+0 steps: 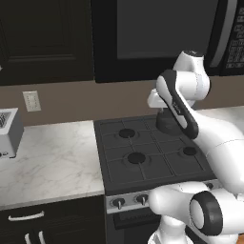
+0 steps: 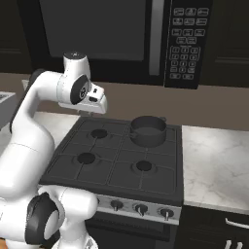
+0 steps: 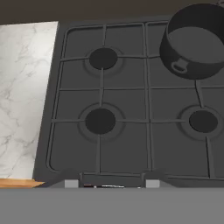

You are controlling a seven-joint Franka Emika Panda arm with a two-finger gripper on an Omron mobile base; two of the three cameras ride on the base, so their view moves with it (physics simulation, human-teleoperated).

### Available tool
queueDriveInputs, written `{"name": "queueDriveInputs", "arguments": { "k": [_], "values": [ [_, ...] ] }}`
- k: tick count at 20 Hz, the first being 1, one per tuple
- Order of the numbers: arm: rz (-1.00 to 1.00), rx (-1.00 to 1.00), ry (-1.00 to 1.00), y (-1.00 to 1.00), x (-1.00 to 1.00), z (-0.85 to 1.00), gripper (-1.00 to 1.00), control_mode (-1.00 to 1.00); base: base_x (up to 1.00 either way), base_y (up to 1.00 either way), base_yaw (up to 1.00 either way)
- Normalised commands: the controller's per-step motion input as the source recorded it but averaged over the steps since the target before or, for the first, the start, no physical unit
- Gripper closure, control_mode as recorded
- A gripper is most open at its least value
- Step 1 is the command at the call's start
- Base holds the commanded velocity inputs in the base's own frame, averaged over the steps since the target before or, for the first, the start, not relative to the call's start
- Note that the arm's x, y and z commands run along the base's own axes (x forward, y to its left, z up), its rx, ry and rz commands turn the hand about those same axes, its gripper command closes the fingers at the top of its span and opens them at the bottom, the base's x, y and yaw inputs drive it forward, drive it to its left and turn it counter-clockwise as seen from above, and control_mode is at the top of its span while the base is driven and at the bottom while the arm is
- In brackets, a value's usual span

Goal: Turn off the rear right burner of the stove.

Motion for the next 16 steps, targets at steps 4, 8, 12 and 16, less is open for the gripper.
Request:
{"name": "queueDriveInputs", "arguments": {
  "k": [4, 8, 12, 16],
  "values": [
    [0.00, 0.00, 0.00, 0.00, -0.18, -0.02, -1.00, -1.00, 0.00, 0.00, 0.00],
    [0.01, 0.00, -0.07, -0.31, -0.70, -0.19, -1.00, -1.00, 0.00, 0.00, 0.00],
    [0.04, 0.00, -0.06, -0.54, -0.86, -0.23, -1.00, -1.00, 0.00, 0.00, 0.00],
    [0.07, 0.00, 0.00, -0.75, -0.71, -0.22, -1.00, -1.00, 0.00, 0.00, 0.00]
  ]
}}
